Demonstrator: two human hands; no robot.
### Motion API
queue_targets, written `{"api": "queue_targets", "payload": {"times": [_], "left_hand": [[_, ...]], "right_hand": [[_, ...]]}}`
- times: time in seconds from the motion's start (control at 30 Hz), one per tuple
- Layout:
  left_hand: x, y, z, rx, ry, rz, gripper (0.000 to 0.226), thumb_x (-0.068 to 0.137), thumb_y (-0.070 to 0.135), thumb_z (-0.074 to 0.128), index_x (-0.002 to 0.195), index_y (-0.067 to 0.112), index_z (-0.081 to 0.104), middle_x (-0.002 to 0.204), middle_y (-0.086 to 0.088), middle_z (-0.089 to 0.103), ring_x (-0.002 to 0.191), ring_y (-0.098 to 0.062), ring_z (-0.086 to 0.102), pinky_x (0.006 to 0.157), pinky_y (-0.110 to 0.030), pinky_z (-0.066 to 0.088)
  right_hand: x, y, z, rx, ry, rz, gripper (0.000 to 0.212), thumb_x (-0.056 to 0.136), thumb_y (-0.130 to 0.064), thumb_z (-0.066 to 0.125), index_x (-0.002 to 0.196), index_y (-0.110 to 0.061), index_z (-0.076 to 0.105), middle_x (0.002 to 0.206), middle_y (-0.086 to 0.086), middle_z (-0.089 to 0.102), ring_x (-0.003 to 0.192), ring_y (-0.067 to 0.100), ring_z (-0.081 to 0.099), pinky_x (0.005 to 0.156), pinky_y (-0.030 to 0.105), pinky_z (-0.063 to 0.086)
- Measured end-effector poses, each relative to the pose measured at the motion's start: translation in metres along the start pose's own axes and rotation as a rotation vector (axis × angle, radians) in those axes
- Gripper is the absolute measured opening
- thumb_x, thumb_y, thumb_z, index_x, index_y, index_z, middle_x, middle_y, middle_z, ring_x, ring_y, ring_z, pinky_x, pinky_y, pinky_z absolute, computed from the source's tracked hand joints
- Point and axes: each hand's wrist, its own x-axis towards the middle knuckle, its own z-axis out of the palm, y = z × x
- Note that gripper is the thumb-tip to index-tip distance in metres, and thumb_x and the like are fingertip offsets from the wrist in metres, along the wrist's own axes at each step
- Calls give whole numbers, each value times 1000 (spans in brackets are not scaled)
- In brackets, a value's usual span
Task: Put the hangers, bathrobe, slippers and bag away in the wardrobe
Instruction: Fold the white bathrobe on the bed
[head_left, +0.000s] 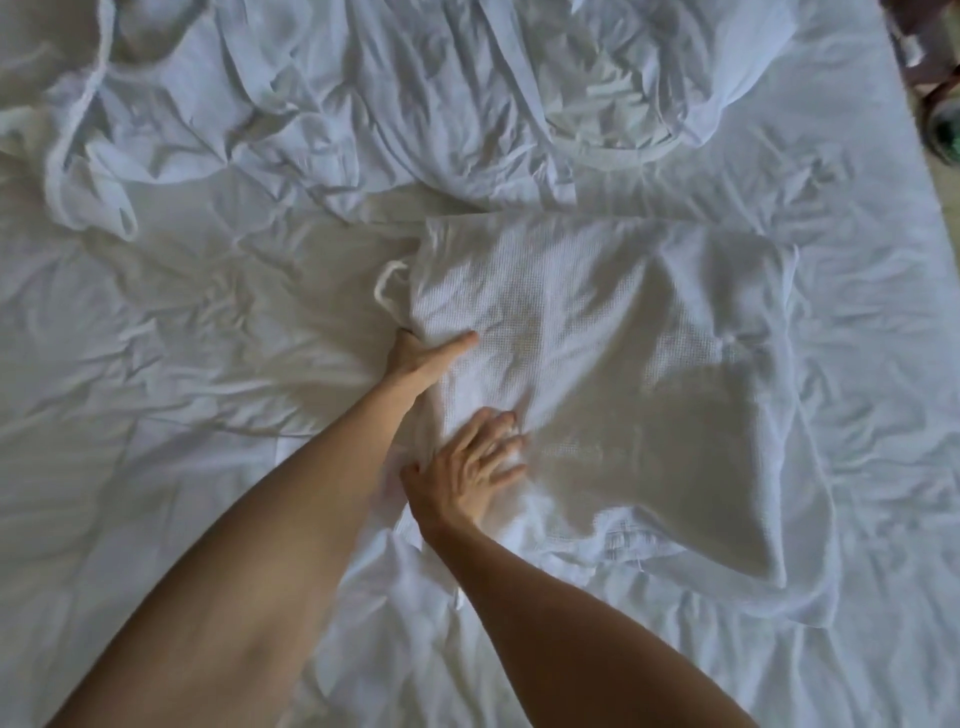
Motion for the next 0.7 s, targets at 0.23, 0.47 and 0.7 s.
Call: {"api": "queue_targets", "payload": {"times": [0.23,0.47,0.7], "left_hand": [[-18,22,1,-5,-36,-10,44,75,36,85,100,13,58,98,2,64,93,-17,60,70,-25,44],[-77,74,45,203,166,133,36,75,36,71,101,11,69,98,-6,73,95,-32,70,81,-35,58],[-155,139,162,365,173,360,41,80,23,65,119,15,55,111,-10,71,102,-35,68,85,-37,51]], "right_hand": [[1,19,-12,-27,99,-11,89,77,-40,71,151,-12,30,153,17,34,133,43,38,96,56,45],[1,98,-89,610,40,-203,44,76,-26,53,118,-15,59,105,4,67,89,27,64,73,43,54],[31,208,-186,1145,-311,183,20,71,-16,73,89,-8,70,78,16,70,71,26,68,65,39,56]]}}
